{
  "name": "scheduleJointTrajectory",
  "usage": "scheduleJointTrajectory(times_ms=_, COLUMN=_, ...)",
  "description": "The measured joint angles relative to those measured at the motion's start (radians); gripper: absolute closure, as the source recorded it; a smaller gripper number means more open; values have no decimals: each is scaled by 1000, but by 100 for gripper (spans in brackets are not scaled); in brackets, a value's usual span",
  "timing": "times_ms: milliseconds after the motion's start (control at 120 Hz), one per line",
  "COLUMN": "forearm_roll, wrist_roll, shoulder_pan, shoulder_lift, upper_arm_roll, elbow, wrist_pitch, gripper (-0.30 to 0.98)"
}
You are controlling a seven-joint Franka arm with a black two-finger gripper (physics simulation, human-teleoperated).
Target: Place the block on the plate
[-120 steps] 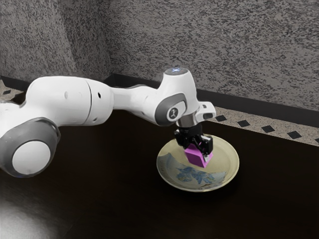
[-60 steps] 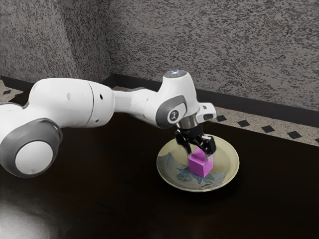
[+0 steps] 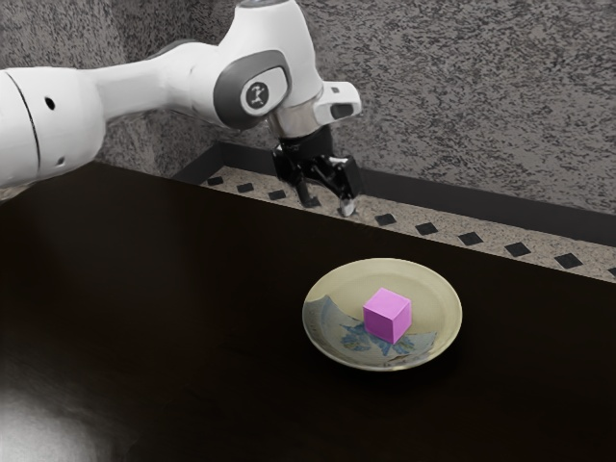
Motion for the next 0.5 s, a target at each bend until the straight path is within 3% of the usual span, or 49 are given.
scheduleJointTrajectory(times_ms=308, forearm_roll=28, wrist_roll=3, shoulder_pan=117, shoulder_lift=-188, upper_arm_roll=12, elbow=-4, wrist_pitch=-282, gripper=0)
scheduleJointTrajectory(times_ms=500, forearm_roll=32, wrist_roll=5, shoulder_pan=189, shoulder_lift=-210, upper_arm_roll=28, elbow=-7, wrist_pitch=-362, gripper=0)
